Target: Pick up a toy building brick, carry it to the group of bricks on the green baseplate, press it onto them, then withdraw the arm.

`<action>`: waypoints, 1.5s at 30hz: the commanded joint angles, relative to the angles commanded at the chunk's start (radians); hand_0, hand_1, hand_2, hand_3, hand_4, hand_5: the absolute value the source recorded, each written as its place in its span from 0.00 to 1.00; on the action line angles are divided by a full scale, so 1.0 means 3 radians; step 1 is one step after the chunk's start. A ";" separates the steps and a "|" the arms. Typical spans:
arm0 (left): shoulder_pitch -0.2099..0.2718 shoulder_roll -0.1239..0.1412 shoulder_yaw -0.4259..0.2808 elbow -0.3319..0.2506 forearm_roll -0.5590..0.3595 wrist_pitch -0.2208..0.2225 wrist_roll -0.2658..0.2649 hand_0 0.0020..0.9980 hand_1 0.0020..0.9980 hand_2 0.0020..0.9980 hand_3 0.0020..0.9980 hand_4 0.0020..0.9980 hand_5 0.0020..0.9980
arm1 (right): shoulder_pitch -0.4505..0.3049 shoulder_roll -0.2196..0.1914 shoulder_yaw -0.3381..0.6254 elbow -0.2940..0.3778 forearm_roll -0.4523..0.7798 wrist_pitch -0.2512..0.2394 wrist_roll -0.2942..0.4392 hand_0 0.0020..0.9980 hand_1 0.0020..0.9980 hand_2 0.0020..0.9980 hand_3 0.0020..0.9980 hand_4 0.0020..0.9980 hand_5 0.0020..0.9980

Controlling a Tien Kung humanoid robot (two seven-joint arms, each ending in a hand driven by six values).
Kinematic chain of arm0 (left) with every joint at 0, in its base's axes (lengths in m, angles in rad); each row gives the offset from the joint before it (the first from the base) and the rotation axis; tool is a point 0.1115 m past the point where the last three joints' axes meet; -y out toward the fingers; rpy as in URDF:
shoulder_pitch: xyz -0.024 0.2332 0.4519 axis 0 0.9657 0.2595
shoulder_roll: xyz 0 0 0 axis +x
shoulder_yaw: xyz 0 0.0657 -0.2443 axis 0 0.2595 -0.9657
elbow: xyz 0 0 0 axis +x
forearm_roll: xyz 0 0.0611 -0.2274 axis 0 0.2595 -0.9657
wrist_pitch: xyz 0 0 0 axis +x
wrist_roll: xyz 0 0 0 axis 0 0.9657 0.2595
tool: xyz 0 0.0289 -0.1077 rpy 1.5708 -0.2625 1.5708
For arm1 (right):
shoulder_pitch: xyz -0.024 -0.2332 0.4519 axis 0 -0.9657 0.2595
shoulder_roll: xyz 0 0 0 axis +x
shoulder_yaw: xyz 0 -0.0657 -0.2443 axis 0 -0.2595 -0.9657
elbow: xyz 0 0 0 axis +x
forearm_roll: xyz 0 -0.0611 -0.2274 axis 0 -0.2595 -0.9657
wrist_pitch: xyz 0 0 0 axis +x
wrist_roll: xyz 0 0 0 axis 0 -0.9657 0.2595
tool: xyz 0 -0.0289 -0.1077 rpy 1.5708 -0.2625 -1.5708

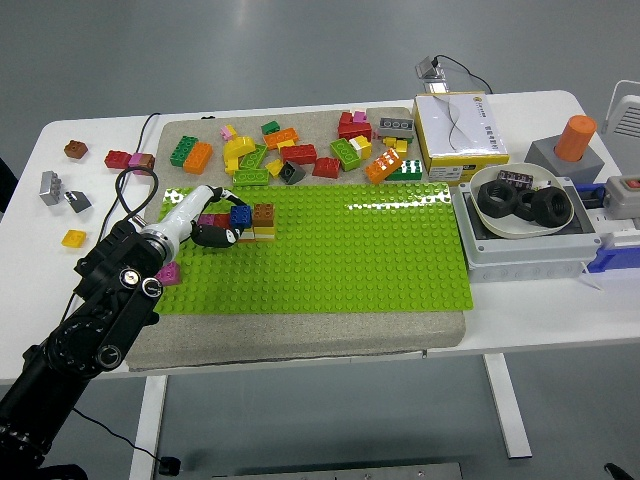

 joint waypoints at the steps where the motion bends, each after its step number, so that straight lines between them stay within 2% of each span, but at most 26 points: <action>1: 0.0001 0.0000 -0.0002 0.0003 0.0001 0.0004 0.0001 1.00 0.96 0.94 0.61 0.44 0.00 | 0.0005 0.0000 -0.0006 0.0000 -0.0017 0.0004 -0.0003 0.59 0.58 0.63 0.65 0.64 0.82; 4: 0.0006 0.0001 -0.0008 0.0012 0.0004 0.0013 0.0001 1.00 0.96 0.94 0.61 0.44 0.00 | 0.0018 0.0000 -0.0015 0.0000 -0.0065 0.0016 -0.0008 0.59 0.58 0.63 0.65 0.64 0.82; 5: 0.0007 0.0000 -0.0010 0.0014 0.0005 0.0015 0.0001 1.00 0.96 0.94 0.69 0.50 0.00 | 0.0021 0.0000 -0.0016 0.0000 -0.0074 0.0018 -0.0008 0.59 0.57 0.63 0.65 0.64 0.82; 10: 0.0011 -0.0001 -0.0012 0.0022 0.0001 0.0015 0.0001 1.00 0.96 0.94 0.69 0.50 0.00 | 0.0027 0.0002 -0.0015 0.0000 -0.0099 0.0021 -0.0003 0.59 0.57 0.63 0.65 0.64 0.82; 11: 0.0011 0.0000 -0.0013 0.0022 0.0000 0.0015 0.0001 1.00 0.95 0.94 0.76 0.56 0.00 | 0.0027 0.0003 -0.0015 0.0000 -0.0099 0.0022 -0.0002 0.59 0.57 0.63 0.66 0.64 0.81; 30: 0.0009 0.0007 -0.0001 0.0011 0.0017 -0.0012 0.0031 1.00 0.95 0.94 0.77 0.57 0.00 | 0.0019 0.0003 -0.0005 0.0000 -0.0079 0.0039 0.0001 0.59 0.57 0.63 0.66 0.64 0.81; 45: 0.0023 0.0053 -0.0011 -0.0161 0.0200 -0.0153 0.0186 1.00 0.96 0.95 0.78 0.60 0.00 | 0.0005 -0.0001 0.0028 0.0000 -0.0108 0.0031 -0.0001 0.59 0.57 0.63 0.66 0.64 0.79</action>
